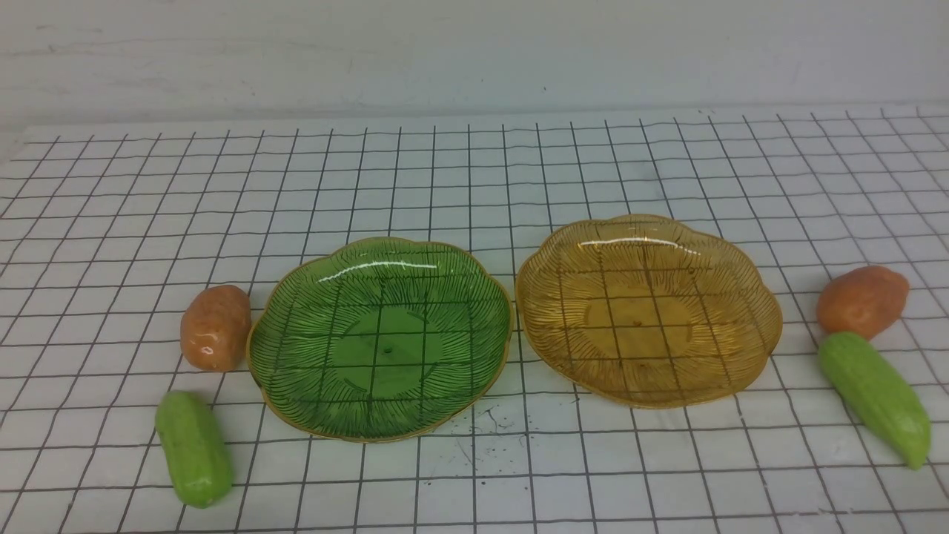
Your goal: Put different types of vegetables on the plate.
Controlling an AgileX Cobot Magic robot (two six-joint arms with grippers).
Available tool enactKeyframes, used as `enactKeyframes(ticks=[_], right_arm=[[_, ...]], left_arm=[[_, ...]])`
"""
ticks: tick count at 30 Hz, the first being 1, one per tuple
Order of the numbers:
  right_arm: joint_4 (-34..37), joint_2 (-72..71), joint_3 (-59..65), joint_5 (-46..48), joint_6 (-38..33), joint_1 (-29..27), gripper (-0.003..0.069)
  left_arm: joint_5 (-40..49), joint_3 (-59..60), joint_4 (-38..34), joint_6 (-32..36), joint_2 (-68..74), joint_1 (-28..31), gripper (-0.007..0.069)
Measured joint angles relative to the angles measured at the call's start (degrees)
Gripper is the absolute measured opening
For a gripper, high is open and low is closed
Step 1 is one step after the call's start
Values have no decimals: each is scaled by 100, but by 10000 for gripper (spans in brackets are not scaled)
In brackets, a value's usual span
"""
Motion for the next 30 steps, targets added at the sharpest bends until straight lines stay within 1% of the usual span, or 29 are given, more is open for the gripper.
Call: enactKeyframes(ticks=[3,5,6,7,8,9,10,11,12,13,14,15,17,20,23,27,28,29,30], right_arm=[[31,0,0,0,9,0,-15],[273,0,0,-23,140,0,-15],[883,0,6,-83,452,0,-15],[1082,0,15,-106,555,0,-15],[2252,0,26,-180,1120,0,-15],[2252,0,26,-185,1120,0,-15],[2748,0,26,-209,1332,0,-15],[3231,0,26,-244,1516,0,-15],[4183,0,26,-321,1767,0,-15],[4585,0,26,-361,1797,0,-15],[4652,0,26,-361,1797,0,-15],[5019,0,26,-478,1779,0,-15],[5269,0,31,-614,1686,0,-15],[5550,0,31,-877,1311,0,-15],[5583,0,-195,-906,624,0,-15],[5358,198,-1135,-819,-484,0,-15],[5269,350,-1414,-748,-748,0,-15],[5041,686,-1799,-517,-1052,0,-15],[4824,967,-2072,-259,-1207,0,-15]], left_arm=[[0,0,-79,-12,0,0,-8],[0,0,-403,-179,0,0,-8],[-8,3,-1032,-578,0,0,-8],[-7,3,-1234,-695,0,0,-8],[-46,15,-2265,-1262,0,0,-8],[-52,17,-2386,-1325,0,0,-8],[-73,22,-2977,-1559,0,0,-8],[-83,22,-3315,-1755,0,0,-8],[-143,22,-4271,-2031,0,0,-8],[-173,22,-4561,-2069,0,0,-8],[-181,22,-4626,-2080,0,0,-8],[-258,22,-4975,-2081,0,0,-8],[-398,22,-5230,-2025,0,0,-8],[-540,22,-5492,-1721,0,0,-8],[-479,-281,-5552,-1099,0,0,-8],[-282,-1085,-5407,-337,356,0,-8],[-114,-1308,-5305,-123,638,0,-8],[233,-1621,-5089,56,972,0,-8],[560,-1849,-4890,164,1284,0,-8]])
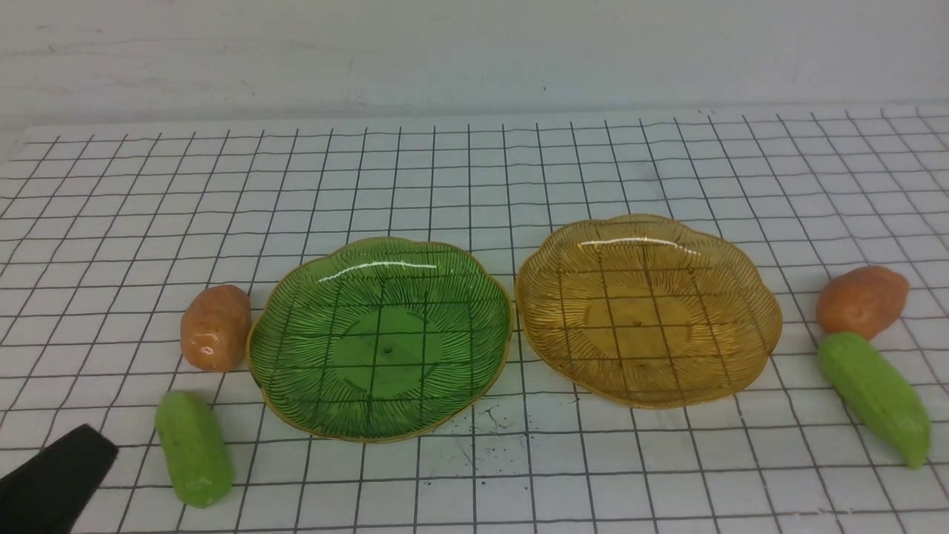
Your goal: Put different types of vegetables on the plate.
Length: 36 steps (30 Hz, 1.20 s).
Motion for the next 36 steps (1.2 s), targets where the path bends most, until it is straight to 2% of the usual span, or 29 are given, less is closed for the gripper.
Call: enactKeyframes(ticks=[5,9,15,20,24,28,29,30,32,36], right_arm=[[-1205,1339,-1076,1631,-78,0,-15],[-2559,2735,-1907,3321,498,0,-15],[-3680,3899,-2421,3938,1253,0,-8],[-3998,4433,-2476,3612,1492,0,18],[-4015,5069,-2544,3053,1505,0,117],[-4210,6075,-2892,3315,1505,0,322],[-4253,6121,-2913,3326,1505,0,342],[-4443,6437,-3083,3362,1505,0,407],[-4798,6860,-3310,3363,1559,0,488],[-5511,7594,-3640,3234,1945,0,587]], left_arm=[[1832,-957,1126,190,1496,0,-8],[3258,-1637,2261,247,2730,0,-8],[3425,-1802,2895,286,3769,0,-8],[3119,-1803,2901,291,3946,0,-7],[2863,-1821,2885,291,3946,0,-7],[2857,-1821,2885,291,3946,0,-7],[2857,-1821,2885,291,3946,0,-7],[2857,-1821,2885,291,3946,0,-7],[2857,-1821,2885,305,3946,0,-6],[2862,-1821,2890,326,3946,0,-3]])
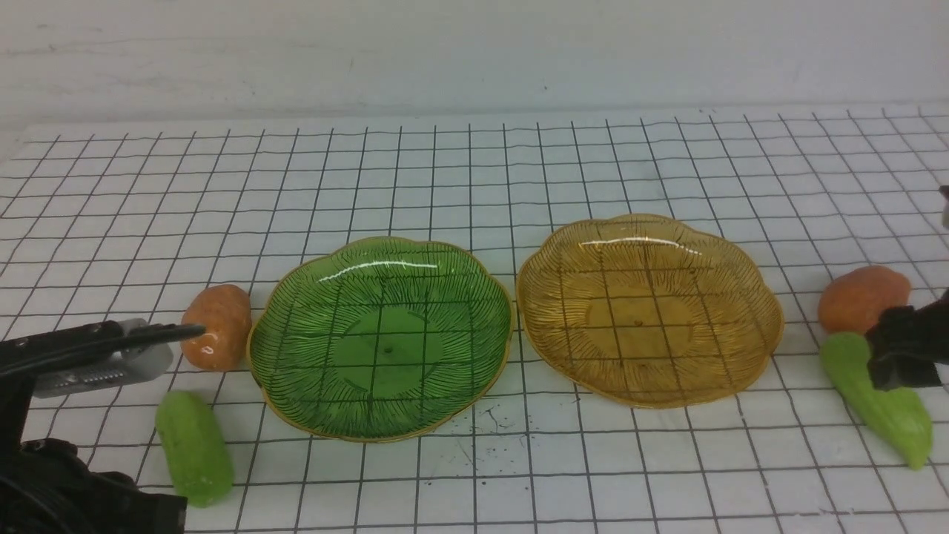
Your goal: Put different types of vegetables on the plate.
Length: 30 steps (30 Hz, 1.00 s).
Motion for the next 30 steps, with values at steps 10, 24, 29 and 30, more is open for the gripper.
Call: enactKeyframes(ticks=[10,24,29,30], right_arm=[[-593,1518,-83,-862,558,0,580],[-530,1243,-624,415,838,-5,393],[818,424,-1282,390,149,211,393],[890,409,-1282,332,51,232,393]], left_arm=[[5,0,0,6,0,0,7],[171,0,-105,6,0,0,16],[171,0,-112,6,0,0,16],[171,0,-112,6,0,0,16]])
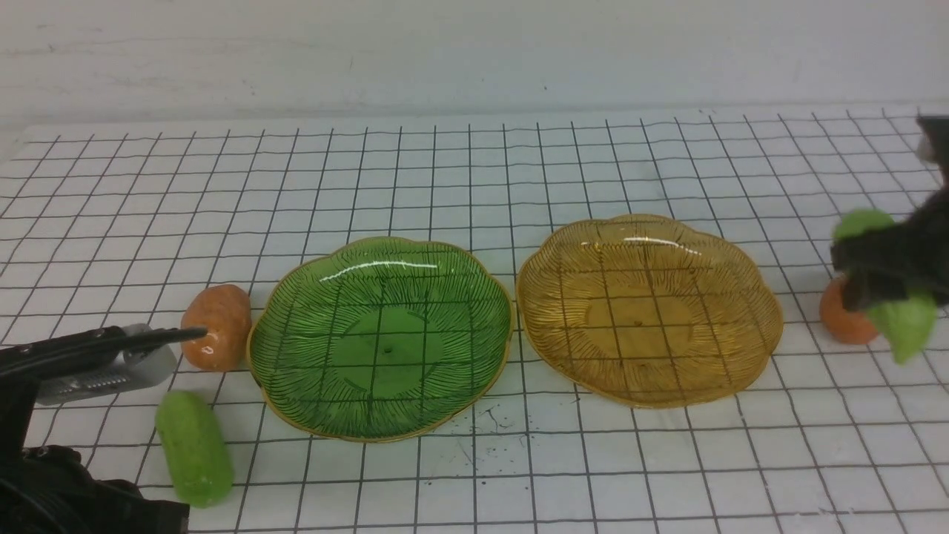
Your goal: Put different types of vegetables on the plate.
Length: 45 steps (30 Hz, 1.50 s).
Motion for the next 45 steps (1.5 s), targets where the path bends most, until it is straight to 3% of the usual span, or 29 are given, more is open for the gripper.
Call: enactKeyframes(ticks=[1,4,7,17,21,22,24,28,33,35,39,41,44,45], right_arm=[[598,-39,-113,-284,-343,197,393],[1340,137,-143,-800,-998,586,393],[1539,515,-143,-1283,-1284,860,393],[1298,1351,-143,-1964,-1388,955,405],[1212,1426,-143,-1970,-1381,955,493],[1078,1439,-143,-1971,-1294,957,578],[969,1439,-143,-1978,-1277,957,641],[784,1439,-164,-1927,-1258,957,685],[642,1439,-428,-1483,-1194,887,689],[526,1439,-685,-1199,-1074,784,672],[94,1439,-1368,-333,-421,372,552],[-273,1439,-1627,53,33,110,434],[-605,1445,-1709,232,369,-88,314],[-768,1467,-1722,300,559,-196,238]], left_arm=[[0,0,-5,0,0,0,16],[0,0,-5,0,0,0,16],[0,0,-5,0,0,0,16],[0,0,-5,0,0,0,16],[-20,0,-5,0,0,0,16],[-40,0,-5,0,0,0,16],[-52,0,-5,0,0,0,16],[-93,0,-5,0,0,0,17],[-121,0,-5,0,0,0,17],[-130,0,-5,0,0,0,17],[-135,0,-5,0,0,0,17],[-150,0,-5,0,0,0,17],[-174,0,-5,0,0,0,17],[-194,0,-5,0,0,0,17]])
